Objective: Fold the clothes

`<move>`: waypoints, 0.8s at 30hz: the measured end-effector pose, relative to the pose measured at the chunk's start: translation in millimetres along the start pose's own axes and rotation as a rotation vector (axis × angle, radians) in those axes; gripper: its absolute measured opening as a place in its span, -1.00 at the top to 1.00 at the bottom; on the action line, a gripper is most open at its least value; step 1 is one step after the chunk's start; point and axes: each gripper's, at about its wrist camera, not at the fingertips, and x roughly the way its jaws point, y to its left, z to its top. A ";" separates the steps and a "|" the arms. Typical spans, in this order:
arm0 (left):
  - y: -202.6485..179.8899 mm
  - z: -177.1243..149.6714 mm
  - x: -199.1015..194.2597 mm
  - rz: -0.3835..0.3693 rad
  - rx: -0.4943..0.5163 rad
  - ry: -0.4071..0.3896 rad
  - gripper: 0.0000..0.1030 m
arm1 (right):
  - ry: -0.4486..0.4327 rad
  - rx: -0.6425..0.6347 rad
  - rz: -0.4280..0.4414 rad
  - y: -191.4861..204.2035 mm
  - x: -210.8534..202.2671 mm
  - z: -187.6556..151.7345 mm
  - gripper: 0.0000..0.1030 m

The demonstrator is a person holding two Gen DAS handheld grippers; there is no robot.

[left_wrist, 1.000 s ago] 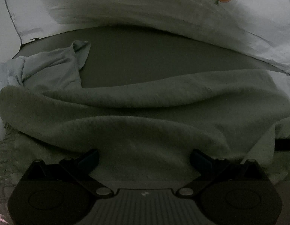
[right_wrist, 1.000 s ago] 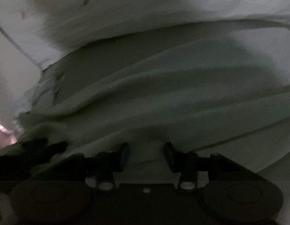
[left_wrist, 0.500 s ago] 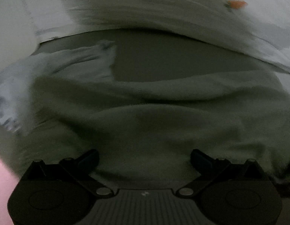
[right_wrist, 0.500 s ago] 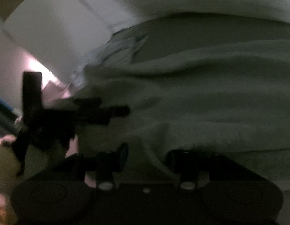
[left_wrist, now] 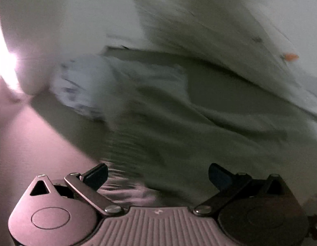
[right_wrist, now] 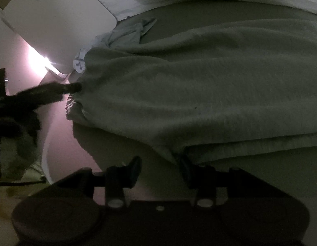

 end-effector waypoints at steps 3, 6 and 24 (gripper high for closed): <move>16.8 0.0 8.1 0.000 0.001 0.014 -1.00 | -0.016 0.001 -0.007 1.4 -0.8 -2.1 0.06; 27.0 -1.3 30.7 -0.011 -0.006 0.051 -0.90 | -0.032 -0.003 -0.013 0.8 -3.9 -7.2 0.06; 59.7 -35.9 -7.5 0.039 -0.202 0.062 0.70 | -0.034 -0.135 -0.102 23.1 -5.1 -11.1 0.98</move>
